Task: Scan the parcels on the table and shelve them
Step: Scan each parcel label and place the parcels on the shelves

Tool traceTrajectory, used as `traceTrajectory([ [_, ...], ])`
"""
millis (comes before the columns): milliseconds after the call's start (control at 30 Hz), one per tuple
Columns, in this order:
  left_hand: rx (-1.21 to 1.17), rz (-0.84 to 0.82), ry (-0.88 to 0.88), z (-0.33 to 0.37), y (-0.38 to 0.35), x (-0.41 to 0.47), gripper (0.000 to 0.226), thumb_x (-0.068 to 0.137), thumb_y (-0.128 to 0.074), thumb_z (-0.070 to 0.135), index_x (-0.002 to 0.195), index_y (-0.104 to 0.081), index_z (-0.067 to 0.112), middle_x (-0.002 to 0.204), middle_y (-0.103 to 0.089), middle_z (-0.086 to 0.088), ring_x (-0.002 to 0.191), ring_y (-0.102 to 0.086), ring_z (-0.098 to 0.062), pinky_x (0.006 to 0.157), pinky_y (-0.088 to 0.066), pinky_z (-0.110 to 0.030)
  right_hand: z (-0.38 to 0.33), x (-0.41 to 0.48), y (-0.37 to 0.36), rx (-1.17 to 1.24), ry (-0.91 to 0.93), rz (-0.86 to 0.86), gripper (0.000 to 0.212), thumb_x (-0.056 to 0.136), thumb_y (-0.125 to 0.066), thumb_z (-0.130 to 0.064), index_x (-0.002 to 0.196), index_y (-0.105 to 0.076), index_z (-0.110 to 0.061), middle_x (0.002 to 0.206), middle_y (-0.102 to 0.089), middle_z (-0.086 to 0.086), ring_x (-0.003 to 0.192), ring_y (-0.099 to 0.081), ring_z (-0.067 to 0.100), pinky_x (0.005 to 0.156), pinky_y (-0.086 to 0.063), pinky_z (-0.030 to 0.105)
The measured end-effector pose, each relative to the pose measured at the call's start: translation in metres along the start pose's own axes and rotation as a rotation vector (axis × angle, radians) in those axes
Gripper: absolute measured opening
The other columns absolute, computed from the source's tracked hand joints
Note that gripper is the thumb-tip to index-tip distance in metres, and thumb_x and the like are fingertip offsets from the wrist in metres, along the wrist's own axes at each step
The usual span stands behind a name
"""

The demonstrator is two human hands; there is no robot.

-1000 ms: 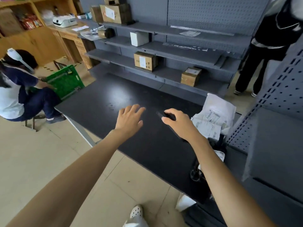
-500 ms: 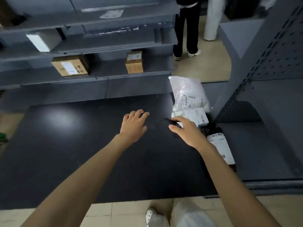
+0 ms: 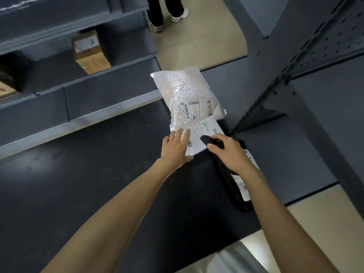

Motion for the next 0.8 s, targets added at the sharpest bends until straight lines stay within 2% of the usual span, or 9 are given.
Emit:
traceTrajectory([
  [100, -0.008, -0.031, 0.028, 0.002, -0.008, 0.018, 0.110, 0.082, -0.069, 0.057, 0.157, 0.000, 0.016, 0.161, -0.016, -0.012, 0.144, -0.024, -0.034, 0.114, -0.028, -0.046, 0.000, 0.015, 0.004, 0.002, -0.038, 0.016, 0.040, 0.093, -0.062, -0.042, 0.132, -0.060, -0.030, 0.130, -0.063, -0.005, 0.118, -0.058, 0.019, 0.099, -0.047, 0.040],
  [233, -0.010, -0.048, 0.062, 0.004, -0.011, 0.027, 0.117, 0.075, -0.076, 0.054, 0.155, -0.004, 0.009, 0.155, -0.023, -0.011, 0.137, -0.033, -0.033, 0.110, -0.031, -0.045, 0.001, 0.020, 0.002, 0.034, -0.066, 0.022, 0.041, 0.095, -0.062, -0.039, 0.134, -0.059, -0.028, 0.132, -0.062, -0.005, 0.121, -0.056, 0.017, 0.101, -0.046, 0.039],
  [500, -0.089, -0.172, 0.092, -0.011, -0.030, -0.014, 0.118, 0.071, -0.082, 0.045, 0.155, -0.005, 0.017, 0.152, -0.027, -0.012, 0.134, -0.037, -0.038, 0.109, -0.035, -0.047, -0.016, -0.004, -0.023, 0.079, -0.054, 0.035, 0.042, 0.095, -0.060, -0.043, 0.135, -0.058, -0.030, 0.136, -0.059, -0.006, 0.123, -0.055, 0.017, 0.104, -0.046, 0.042],
  [633, -0.153, -0.103, 0.101, -0.045, -0.032, -0.054, 0.116, 0.068, -0.085, 0.045, 0.154, -0.011, 0.019, 0.150, -0.033, -0.009, 0.132, -0.040, -0.035, 0.108, -0.038, -0.046, -0.032, -0.034, -0.045, 0.066, -0.010, 0.063, 0.042, 0.094, -0.062, -0.042, 0.134, -0.059, -0.028, 0.133, -0.062, -0.006, 0.122, -0.056, 0.017, 0.104, -0.046, 0.043],
  [800, -0.161, 0.105, 0.078, -0.108, -0.011, -0.127, 0.112, 0.064, -0.087, 0.041, 0.150, -0.020, 0.014, 0.148, -0.036, -0.005, 0.131, -0.036, -0.028, 0.110, -0.036, -0.039, -0.062, -0.091, -0.081, 0.048, 0.078, 0.076, 0.045, 0.094, -0.063, -0.040, 0.136, -0.058, -0.026, 0.135, -0.061, -0.003, 0.125, -0.055, 0.018, 0.105, -0.044, 0.041],
])
Point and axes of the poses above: each hand's wrist, its own x-axis towards the middle knuckle, its own y-axis out of the back of the hand, z = x × y, the point moved 3 cm from there along x, towards the middle knuckle
